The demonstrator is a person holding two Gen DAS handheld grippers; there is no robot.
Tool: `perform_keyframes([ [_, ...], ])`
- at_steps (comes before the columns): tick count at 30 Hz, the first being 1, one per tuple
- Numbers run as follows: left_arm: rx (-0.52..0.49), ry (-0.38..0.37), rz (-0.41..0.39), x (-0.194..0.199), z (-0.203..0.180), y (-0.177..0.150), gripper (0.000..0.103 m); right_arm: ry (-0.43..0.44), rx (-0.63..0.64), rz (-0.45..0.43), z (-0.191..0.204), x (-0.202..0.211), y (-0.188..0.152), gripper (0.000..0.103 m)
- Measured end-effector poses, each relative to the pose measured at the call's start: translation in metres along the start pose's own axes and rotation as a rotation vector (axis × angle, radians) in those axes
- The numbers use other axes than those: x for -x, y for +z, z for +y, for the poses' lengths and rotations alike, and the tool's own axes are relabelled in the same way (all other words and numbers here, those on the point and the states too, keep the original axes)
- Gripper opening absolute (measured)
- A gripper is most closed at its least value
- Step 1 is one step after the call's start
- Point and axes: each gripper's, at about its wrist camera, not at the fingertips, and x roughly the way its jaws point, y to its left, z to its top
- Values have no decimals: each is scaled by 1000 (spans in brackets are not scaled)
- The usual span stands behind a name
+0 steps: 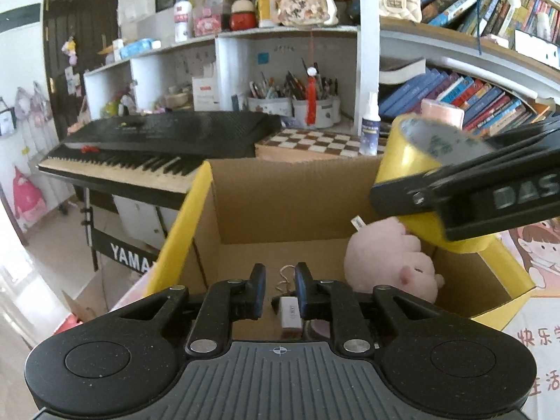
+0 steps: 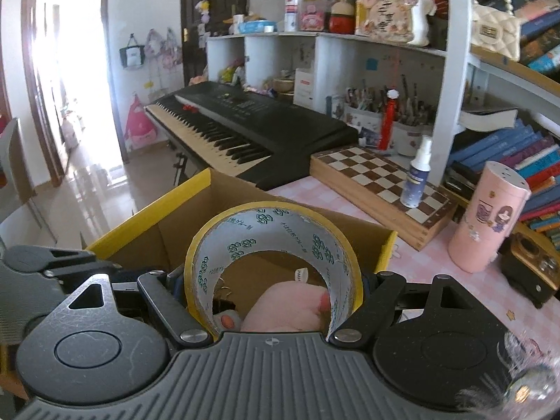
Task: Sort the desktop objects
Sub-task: 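Lower the small box with the left tool while the right tool lowers the tape into the box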
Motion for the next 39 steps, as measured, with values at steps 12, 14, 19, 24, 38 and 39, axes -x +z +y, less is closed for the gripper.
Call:
perform_keyframes([
  [12, 76, 97, -59, 42, 21, -1, 42, 94, 64, 91, 17, -42, 9, 81],
  [14, 88, 109, -75, 48, 24, -3, 45, 109, 87, 121, 24, -51, 9, 81],
  [19, 114, 137, -90, 61, 33, -6, 50, 135, 137, 182, 38, -68, 9, 81],
  [24, 130, 159, -92, 67, 38, -11, 51, 127, 139, 216, 45, -79, 6, 81],
  [38, 141, 131, -132, 78, 40, -14, 66, 78, 71, 89, 41, -35, 13, 86],
  [39, 138, 126, -136, 78, 39, -14, 66, 72, 64, 79, 40, -31, 13, 86],
])
